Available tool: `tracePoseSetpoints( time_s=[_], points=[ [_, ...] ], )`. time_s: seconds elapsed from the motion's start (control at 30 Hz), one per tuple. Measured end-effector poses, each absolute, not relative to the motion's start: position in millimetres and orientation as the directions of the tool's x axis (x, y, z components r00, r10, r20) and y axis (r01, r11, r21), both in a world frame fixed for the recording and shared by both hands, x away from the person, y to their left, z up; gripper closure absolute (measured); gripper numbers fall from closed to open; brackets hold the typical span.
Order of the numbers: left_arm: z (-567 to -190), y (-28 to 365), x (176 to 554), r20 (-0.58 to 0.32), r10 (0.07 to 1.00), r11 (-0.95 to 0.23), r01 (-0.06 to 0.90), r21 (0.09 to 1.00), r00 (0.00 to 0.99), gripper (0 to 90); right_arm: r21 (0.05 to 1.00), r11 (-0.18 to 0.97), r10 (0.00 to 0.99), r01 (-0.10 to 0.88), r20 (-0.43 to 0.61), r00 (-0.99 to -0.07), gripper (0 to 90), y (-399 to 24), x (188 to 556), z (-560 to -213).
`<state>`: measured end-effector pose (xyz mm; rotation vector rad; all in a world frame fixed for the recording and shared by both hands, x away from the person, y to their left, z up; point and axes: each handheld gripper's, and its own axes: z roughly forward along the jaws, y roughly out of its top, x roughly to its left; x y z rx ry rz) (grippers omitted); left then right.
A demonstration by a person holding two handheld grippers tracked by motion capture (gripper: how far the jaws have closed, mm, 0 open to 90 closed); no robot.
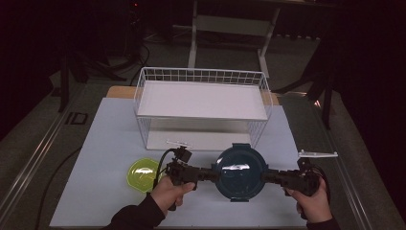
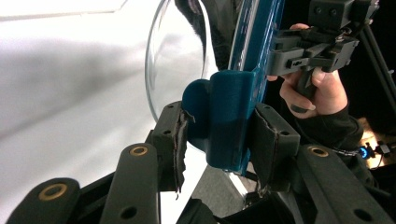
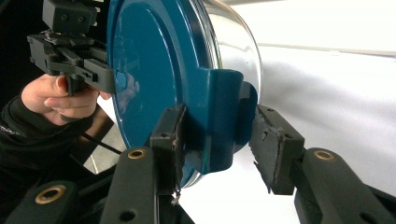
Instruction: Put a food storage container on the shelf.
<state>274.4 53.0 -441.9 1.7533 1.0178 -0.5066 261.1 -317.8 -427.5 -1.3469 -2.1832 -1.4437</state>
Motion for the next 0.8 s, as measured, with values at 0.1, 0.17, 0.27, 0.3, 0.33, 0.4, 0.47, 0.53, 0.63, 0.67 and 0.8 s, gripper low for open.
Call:
tracePoseSetpoints(
  time_s=[0.1, 0.17, 0.27, 0.3, 0.33, 0.4, 0.47, 0.53, 0.63, 0.67, 0.8],
  points=[
    [-434.5, 59.5, 276.3, -0.725, 0.406, -0.129, 0.82, 0.557, 0.557, 57.5, 0.635, 0.113, 0.571, 0.764, 0.588, -0.573, 55.5, -311.9, 265.7, -421.4],
    [-432.6, 61.0, 277.0, -0.724, 0.407, -0.126, 0.819, 0.56, 0.558, 57.6, 0.638, 0.116, 0.567, 0.761, 0.586, -0.578, 55.5, -309.5, 268.0, -418.7],
    [-422.6, 69.1, 282.9, -0.719, 0.404, -0.114, 0.811, 0.574, 0.566, 57.6, 0.646, 0.121, 0.563, 0.754, 0.581, -0.588, 55.5, -302.9, 274.8, -409.5],
    [-420.1, 70.8, 284.3, -0.716, 0.404, -0.114, 0.808, 0.579, 0.57, 57.6, 0.656, 0.123, 0.563, 0.745, 0.572, -0.597, 55.5, -300.2, 277.9, -405.5],
    [-415.9, 73.5, 286.3, -0.713, 0.404, -0.107, 0.804, 0.585, 0.573, 57.7, 0.66, 0.122, 0.562, 0.741, 0.569, -0.6, 55.5, -298.6, 279.7, -402.9],
    [-409.4, 78.0, 289.6, -0.71, 0.407, -0.101, 0.801, 0.59, 0.574, 57.7, 0.67, 0.122, 0.557, 0.732, 0.565, -0.609, 55.5, -293.8, 285.6, -395.2],
    [-404.4, 82.6, 293.1, -0.709, 0.409, -0.094, 0.799, 0.594, 0.575, 57.7, 0.673, 0.122, 0.554, 0.729, 0.564, -0.613, 55.5, -290.1, 290.9, -390.0],
    [-399.8, 87.4, 296.3, -0.706, 0.414, -0.084, 0.796, 0.599, 0.575, 57.7, 0.677, 0.126, 0.549, 0.725, 0.561, -0.619, 55.5, -284.7, 298.0, -384.2],
    [-393.3, 94.5, 301.1, -0.701, 0.42, -0.072, 0.792, 0.607, 0.576, 57.7, 0.681, 0.127, 0.544, 0.721, 0.56, -0.625, 55.5, -276.7, 306.8, -377.4],
    [-390.0, 97.6, 303.2, -0.7, 0.424, -0.069, 0.791, 0.608, 0.575, 57.7, 0.682, 0.128, 0.542, 0.72, 0.56, -0.626, 55.5, -274.8, 309.0, -375.7],
    [-381.0, 106.2, 309.0, -0.695, 0.434, -0.054, 0.787, 0.615, 0.573, 57.7, 0.683, 0.131, 0.537, 0.719, 0.56, -0.631, 55.5, -265.7, 319.8, -365.9]
  ],
)
